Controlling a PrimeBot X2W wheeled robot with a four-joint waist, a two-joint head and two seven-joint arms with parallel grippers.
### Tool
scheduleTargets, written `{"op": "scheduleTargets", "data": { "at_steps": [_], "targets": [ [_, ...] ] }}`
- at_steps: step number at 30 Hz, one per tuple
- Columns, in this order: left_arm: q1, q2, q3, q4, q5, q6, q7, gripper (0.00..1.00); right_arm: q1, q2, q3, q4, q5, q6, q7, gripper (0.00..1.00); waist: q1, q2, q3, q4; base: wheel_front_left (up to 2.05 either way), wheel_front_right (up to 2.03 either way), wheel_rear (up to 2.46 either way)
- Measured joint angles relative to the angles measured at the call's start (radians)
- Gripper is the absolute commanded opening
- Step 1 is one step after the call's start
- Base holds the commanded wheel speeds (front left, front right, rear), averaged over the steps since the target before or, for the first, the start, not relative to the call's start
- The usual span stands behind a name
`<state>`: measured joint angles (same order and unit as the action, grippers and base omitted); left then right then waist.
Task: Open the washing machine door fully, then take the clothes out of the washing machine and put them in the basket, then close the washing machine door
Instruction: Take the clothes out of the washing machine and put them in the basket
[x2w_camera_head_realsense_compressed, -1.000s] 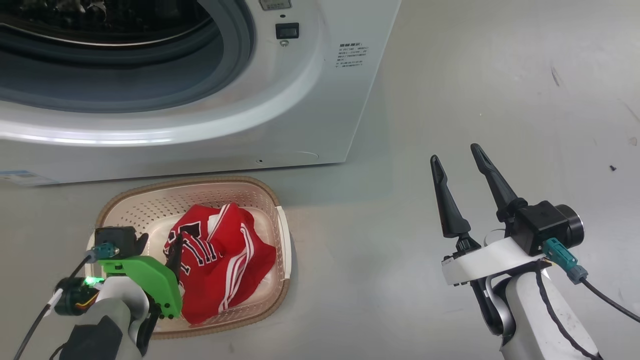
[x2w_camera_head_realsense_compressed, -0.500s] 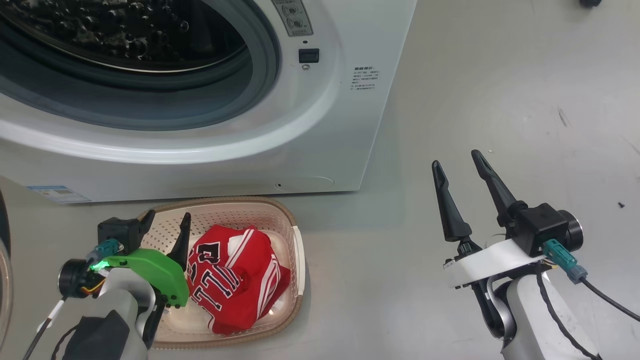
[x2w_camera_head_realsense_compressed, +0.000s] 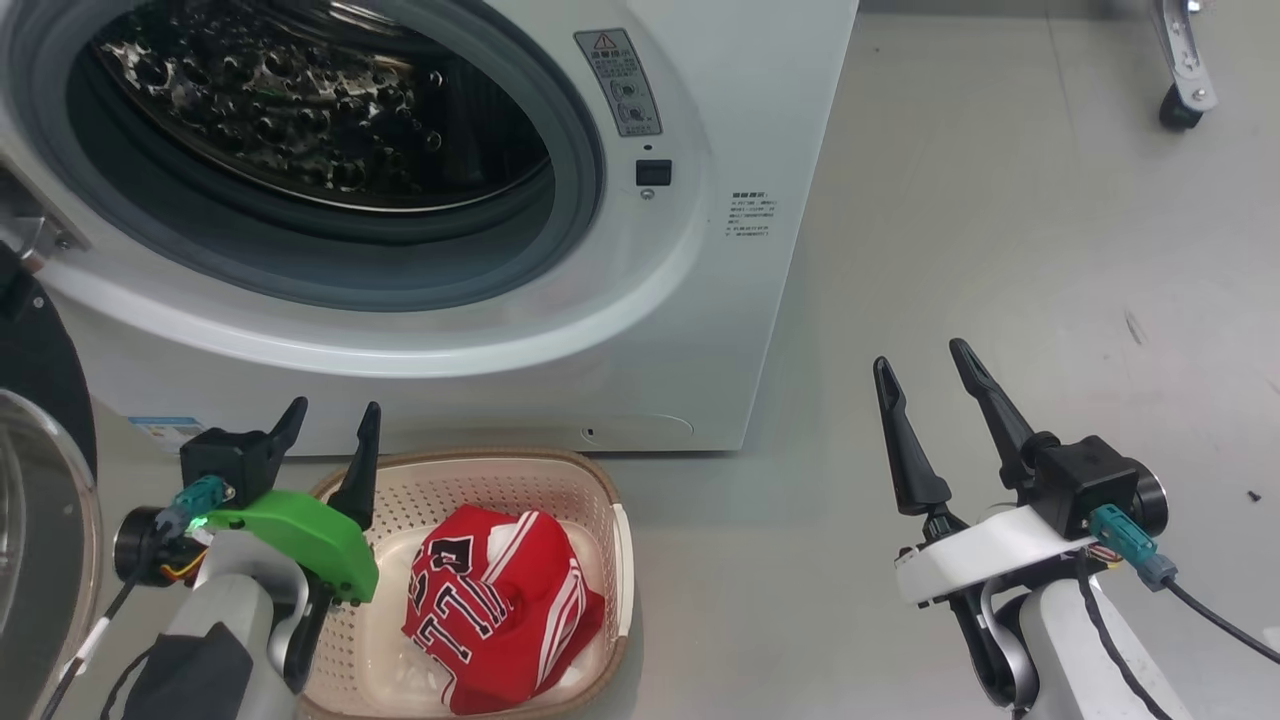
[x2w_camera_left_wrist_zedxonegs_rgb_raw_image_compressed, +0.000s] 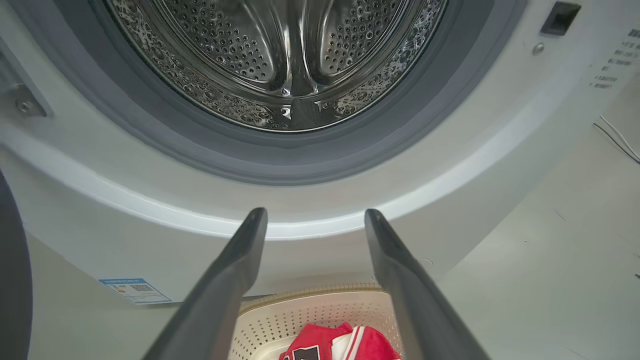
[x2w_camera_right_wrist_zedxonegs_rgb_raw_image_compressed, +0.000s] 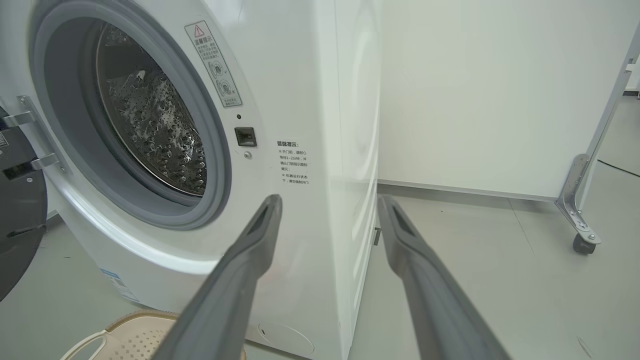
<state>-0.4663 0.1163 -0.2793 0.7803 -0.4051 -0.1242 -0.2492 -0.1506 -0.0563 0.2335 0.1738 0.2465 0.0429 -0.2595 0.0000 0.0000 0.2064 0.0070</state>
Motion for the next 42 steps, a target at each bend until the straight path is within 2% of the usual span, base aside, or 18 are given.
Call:
{"op": "scheduleTargets", "data": {
  "at_steps": [21,33,42],
  "targets": [
    [0.175,-0.003,0.082,-0.244,-0.016,0.000,0.000,1.00,0.083,0.006,-0.010,0.007,0.011,0.008,0.000,1.00,0.0000,0.0000,-0.141,0.024,0.00,0.00,0.00],
    [0.283,-0.012,0.113,-0.405,-0.006,0.000,-0.003,1.00,0.108,0.008,-0.021,-0.004,0.016,0.007,0.000,1.00,0.0000,0.0000,-0.169,0.020,0.00,0.00,0.00],
    [0.349,-0.013,0.119,-0.476,0.011,0.000,-0.003,1.00,0.120,0.009,-0.025,-0.002,0.016,0.007,0.000,1.00,0.0000,0.0000,-0.175,0.020,0.00,0.00,0.00]
  ]
}}
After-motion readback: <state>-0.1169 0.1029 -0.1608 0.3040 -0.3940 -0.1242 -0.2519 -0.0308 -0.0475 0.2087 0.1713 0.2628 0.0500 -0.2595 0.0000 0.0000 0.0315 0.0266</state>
